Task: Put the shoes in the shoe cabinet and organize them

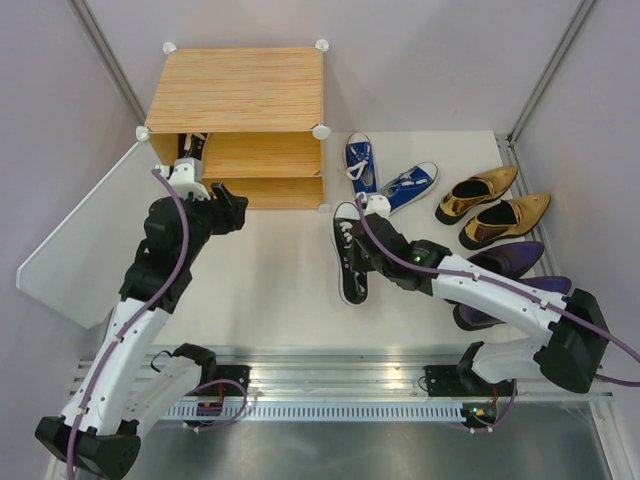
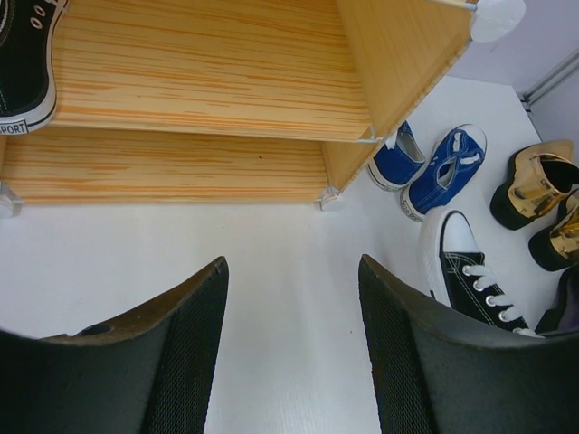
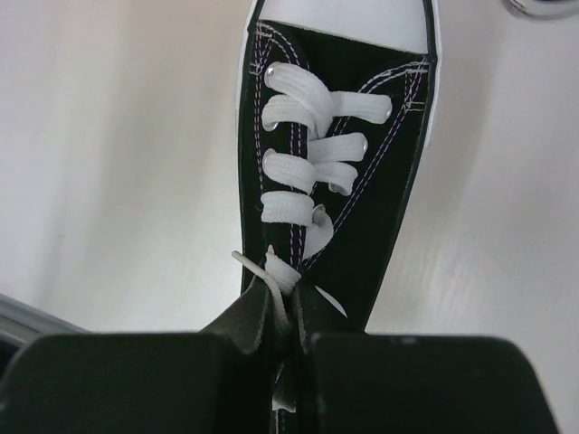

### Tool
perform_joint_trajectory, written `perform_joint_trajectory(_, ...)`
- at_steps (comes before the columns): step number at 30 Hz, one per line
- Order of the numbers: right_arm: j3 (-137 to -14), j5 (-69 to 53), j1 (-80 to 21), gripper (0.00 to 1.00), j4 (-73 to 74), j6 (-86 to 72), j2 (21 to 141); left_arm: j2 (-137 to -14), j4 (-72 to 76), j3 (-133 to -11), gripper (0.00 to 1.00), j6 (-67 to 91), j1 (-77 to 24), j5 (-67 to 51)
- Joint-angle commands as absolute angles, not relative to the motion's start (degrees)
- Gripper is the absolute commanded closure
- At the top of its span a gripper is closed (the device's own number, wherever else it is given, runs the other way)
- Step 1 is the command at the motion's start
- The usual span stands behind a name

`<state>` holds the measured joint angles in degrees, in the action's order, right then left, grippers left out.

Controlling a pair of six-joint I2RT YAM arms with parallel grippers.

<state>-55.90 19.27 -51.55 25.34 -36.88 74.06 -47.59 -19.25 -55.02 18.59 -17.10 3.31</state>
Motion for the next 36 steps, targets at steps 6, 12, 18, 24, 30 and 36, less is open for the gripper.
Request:
perform_joint_trajectory(6,-73.71,15.65,-55.02,0.99,22.59,-31.73,84.09,-40.35,-18.63,-48.17,0.36,27.13,-17.67,-1.04)
perform_joint_trajectory(12,-87.50,14.59,-55.11,0.99,22.24,-30.50,93.05,-33.75,-13.80,-37.28,0.36,34.35,-17.75,-2.90)
perform_joint_trajectory(18,-101.48,18.62,-55.20,0.99,22.32,-31.20,103.77,-32.08,-3.99,-27.87,0.35,42.97,-17.84,-6.76)
perform_joint_trajectory(24,-114.23,21.71,-55.20,0.99,22.59,-32.17,113.62,-36.64,2.54,-24.53,0.30,42.46,-18.02,-6.33)
perform_joint_trajectory(30,-124.17,24.52,-55.19,0.99,22.76,-31.29,120.66,-42.27,10.10,-23.64,0.30,43.50,-18.02,-5.71)
perform_joint_trajectory(36,-130.24,26.63,-54.14,0.99,22.68,-31.46,124.97,-41.92,15.99,-20.04,0.30,44.39,-18.10,-3.87)
